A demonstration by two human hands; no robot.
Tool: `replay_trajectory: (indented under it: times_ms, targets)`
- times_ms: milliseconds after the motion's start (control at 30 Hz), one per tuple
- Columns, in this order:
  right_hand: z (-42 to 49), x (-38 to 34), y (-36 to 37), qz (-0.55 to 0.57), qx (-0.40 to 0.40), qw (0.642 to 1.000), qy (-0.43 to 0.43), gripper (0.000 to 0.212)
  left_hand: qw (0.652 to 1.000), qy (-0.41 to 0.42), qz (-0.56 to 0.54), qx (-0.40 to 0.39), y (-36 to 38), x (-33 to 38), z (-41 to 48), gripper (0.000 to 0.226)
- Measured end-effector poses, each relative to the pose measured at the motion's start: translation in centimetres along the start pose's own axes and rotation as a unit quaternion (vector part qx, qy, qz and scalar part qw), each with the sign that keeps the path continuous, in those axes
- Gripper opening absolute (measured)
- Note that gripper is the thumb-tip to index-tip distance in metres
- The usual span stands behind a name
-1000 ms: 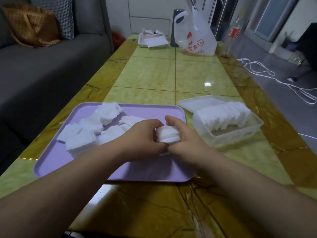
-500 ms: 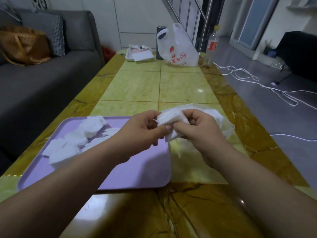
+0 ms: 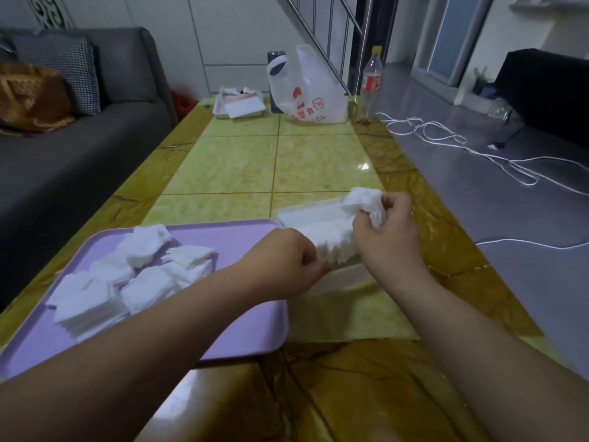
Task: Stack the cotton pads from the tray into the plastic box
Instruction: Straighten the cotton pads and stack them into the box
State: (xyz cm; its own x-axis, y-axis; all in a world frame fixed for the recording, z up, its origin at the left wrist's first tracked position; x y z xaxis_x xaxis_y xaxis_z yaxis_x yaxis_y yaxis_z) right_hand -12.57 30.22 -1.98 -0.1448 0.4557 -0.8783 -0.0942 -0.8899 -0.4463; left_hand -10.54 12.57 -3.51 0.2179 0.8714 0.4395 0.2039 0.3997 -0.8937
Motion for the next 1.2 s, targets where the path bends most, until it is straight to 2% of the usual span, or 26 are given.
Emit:
replay_trajectory:
  times_ms: [67, 133, 267, 300, 433, 500, 567, 700, 800, 900, 1033, 1100, 1200]
  targets:
    - [0.1, 0.0, -0.4, 0.023, 0.016, 1.0, 0.0, 0.024, 1.0, -0.006, 0.012, -0.027, -0.5, -0.1, -0.3, 0.056]
    - [0.1, 0.1, -0.9, 0.041, 0.035, 0.999, 0.004, 0.023, 0.999, 0.0, 0.031, -0.028, -1.3, 0.5, 0.0, 0.049]
    - [0.7, 1.2, -2.2, 0.093, 0.091, 0.991, 0.025, 0.024, 0.996, 0.06, 0.055, 0.029, -2.3, 3.4, 2.1, 0.015]
    - [1.0, 1.6, -2.5, 0.109, 0.104, 0.988, 0.035, 0.026, 0.994, 0.078, 0.067, 0.026, -2.0, 4.1, 3.0, 0.016]
    - [1.5, 3.6, -3.0, 0.137, 0.133, 0.979, 0.077, 0.037, 0.984, 0.131, 0.117, -0.025, 0.2, 6.5, 6.0, 0.046]
    - [1.8, 4.3, -2.9, 0.145, 0.136, 0.976, 0.083, 0.04, 0.975, 0.15, 0.157, -0.046, 1.1, 7.4, 6.7, 0.051]
    - [1.9, 4.7, -3.0, 0.15, 0.137, 0.975, 0.089, 0.041, 0.972, 0.143, 0.181, -0.051, 1.4, 7.5, 7.2, 0.048]
    - [1.9, 4.9, -2.9, 0.158, 0.132, 0.975, 0.086, 0.04, 0.987, 0.092, 0.128, -0.012, 1.2, 6.6, 8.1, 0.049]
    - [1.9, 4.7, -2.8, 0.166, 0.134, 0.973, 0.09, 0.041, 0.989, 0.071, 0.13, -0.021, 1.5, 7.1, 8.4, 0.052]
    - [1.9, 4.5, -3.0, 0.159, 0.138, 0.973, 0.09, 0.041, 0.988, 0.058, 0.143, 0.004, 1.6, 7.8, 8.6, 0.03]
    - [1.7, 4.0, -3.4, 0.128, 0.132, 0.981, 0.067, 0.039, 0.99, 0.045, 0.126, 0.04, 1.8, 7.4, 8.9, 0.016]
    - [1.6, 3.7, -3.3, 0.11, 0.115, 0.985, 0.062, 0.037, 0.991, 0.053, 0.111, 0.046, 1.9, 7.0, 9.0, 0.013]
    - [1.5, 3.7, -2.9, 0.088, 0.089, 0.99, 0.067, 0.032, 0.992, 0.066, 0.103, 0.024, 2.2, 6.2, 9.2, 0.021]
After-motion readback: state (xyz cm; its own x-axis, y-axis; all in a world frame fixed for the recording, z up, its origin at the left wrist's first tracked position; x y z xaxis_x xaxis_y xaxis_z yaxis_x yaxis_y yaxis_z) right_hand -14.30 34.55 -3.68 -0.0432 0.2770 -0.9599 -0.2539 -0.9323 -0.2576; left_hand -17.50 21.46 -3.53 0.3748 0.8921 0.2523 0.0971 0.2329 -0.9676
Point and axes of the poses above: each hand's wrist, its own z-axis towards the middle knuckle, its own y-axis out of the palm, x = y × z, the point moved 5 cm from there along z, towards the middle knuckle, and after that the axes turned 10 degrees about -x, right-handed, at the moved point
